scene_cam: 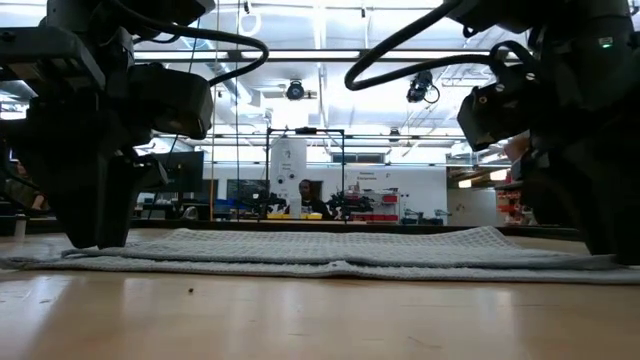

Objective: Fold microfiber towels
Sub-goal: Fold the gray microfiber towel

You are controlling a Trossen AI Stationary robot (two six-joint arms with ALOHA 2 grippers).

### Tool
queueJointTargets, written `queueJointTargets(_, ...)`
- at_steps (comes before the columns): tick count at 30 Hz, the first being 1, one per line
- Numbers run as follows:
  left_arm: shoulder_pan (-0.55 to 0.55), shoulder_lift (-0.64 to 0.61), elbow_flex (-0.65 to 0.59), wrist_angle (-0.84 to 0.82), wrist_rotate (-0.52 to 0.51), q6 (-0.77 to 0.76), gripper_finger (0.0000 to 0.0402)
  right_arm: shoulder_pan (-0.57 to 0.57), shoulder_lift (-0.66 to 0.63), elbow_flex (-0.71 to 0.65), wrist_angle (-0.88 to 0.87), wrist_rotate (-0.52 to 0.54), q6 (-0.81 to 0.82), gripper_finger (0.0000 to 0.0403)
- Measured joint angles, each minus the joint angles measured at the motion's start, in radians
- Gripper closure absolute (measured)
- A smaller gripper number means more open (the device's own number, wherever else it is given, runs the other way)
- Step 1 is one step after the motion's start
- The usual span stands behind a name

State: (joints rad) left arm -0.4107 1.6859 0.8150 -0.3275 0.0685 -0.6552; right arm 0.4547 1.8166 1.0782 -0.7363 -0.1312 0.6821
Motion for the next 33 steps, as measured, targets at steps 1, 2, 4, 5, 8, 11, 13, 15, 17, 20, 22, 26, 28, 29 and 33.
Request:
queueJointTargets(1, 0.000, 0.000, 0.000, 0.000, -0.001, 0.001, 0.0219, 0.001, 0.000, 0.000, 0.000, 0.000, 0.000, 0.0323)
queueJointTargets(2, 0.000, 0.000, 0.000, 0.003, -0.002, 0.002, 0.0219, 0.003, 0.001, 0.000, 0.000, -0.001, 0.000, 0.0341)
queueJointTargets(4, 0.000, 0.000, 0.000, 0.003, -0.002, 0.003, 0.0219, 0.009, 0.001, 0.000, 0.000, -0.001, 0.000, 0.0380)
queueJointTargets(5, 0.000, 0.000, 0.000, 0.004, -0.003, 0.003, 0.0219, 0.011, 0.001, 0.000, 0.000, 0.000, -0.001, 0.0390)
queueJointTargets(8, 0.000, 0.000, -0.001, 0.006, -0.003, 0.006, 0.0219, 0.019, 0.001, 0.000, 0.001, -0.003, -0.001, 0.0391)
queueJointTargets(11, 0.000, 0.001, -0.002, 0.019, -0.001, 0.033, 0.0219, 0.022, 0.001, 0.000, 0.001, -0.004, -0.001, 0.0397)
queueJointTargets(13, 0.001, 0.002, -0.002, 0.032, 0.011, 0.057, 0.0219, 0.022, 0.001, 0.000, 0.001, -0.004, -0.001, 0.0398)
queueJointTargets(15, 0.002, 0.002, -0.002, 0.037, 0.041, 0.084, 0.0219, 0.022, 0.001, 0.000, 0.001, -0.004, -0.001, 0.0397)
queueJointTargets(17, 0.003, 0.002, -0.002, 0.031, 0.061, 0.092, 0.0219, 0.022, 0.001, 0.000, 0.001, -0.004, -0.001, 0.0399)
queueJointTargets(20, 0.002, 0.003, -0.002, 0.028, 0.078, 0.095, 0.0219, 0.022, 0.001, 0.000, 0.001, -0.004, -0.001, 0.0398)
queueJointTargets(22, 0.002, 0.003, -0.002, 0.027, 0.090, 0.094, 0.0219, 0.022, 0.001, 0.000, 0.001, -0.004, -0.001, 0.0398)
queueJointTargets(26, 0.002, 0.002, -0.001, 0.021, 0.095, 0.073, 0.0234, 0.022, 0.001, 0.000, 0.001, -0.003, -0.001, 0.0399)
queueJointTargets(28, 0.002, 0.002, 0.000, 0.011, 0.084, 0.061, 0.0256, 0.022, 0.001, 0.000, 0.001, -0.003, -0.001, 0.0397)
queueJointTargets(29, 0.001, 0.002, 0.000, 0.004, 0.084, 0.060, 0.0270, 0.022, 0.001, 0.000, 0.001, -0.003, -0.001, 0.0398)
queueJointTargets(33, -0.001, 0.002, 0.010, -0.017, 0.082, 0.059, 0.0341, 0.022, 0.001, 0.000, 0.001, -0.002, -0.001, 0.0400)
